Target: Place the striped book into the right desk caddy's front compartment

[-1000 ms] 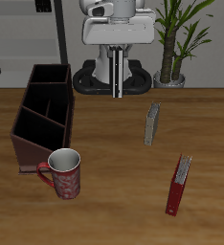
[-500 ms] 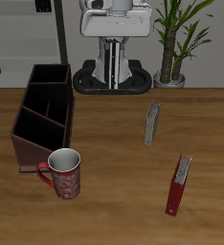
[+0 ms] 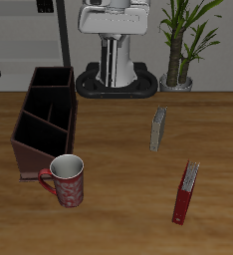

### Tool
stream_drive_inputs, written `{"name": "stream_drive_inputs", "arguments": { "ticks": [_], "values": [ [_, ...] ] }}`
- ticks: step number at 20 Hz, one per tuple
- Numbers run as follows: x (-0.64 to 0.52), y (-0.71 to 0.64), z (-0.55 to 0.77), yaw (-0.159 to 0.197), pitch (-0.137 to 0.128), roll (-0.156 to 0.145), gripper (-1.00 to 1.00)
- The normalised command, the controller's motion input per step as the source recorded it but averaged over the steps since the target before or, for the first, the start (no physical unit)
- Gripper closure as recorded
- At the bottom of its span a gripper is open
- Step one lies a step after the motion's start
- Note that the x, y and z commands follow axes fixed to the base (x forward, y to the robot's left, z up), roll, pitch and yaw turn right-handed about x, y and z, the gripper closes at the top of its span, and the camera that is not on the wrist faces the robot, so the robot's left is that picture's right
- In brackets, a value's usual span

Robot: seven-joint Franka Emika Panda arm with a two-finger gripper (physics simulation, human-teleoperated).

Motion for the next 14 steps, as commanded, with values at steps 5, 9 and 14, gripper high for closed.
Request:
{"name": "stream_drive_inputs", "arguments": {
  "ticks": [5, 9, 14],
  "values": [
    [-0.04, -0.38, 0.00, 0.004, 0.031, -0.049, 1.00],
    [-0.03, -0.30, 0.13, -0.013, -0.029, -0.060, 1.00],
    [-0.02, -0.27, 0.18, -0.004, -0.046, -0.063, 1.00]
  ]
}}
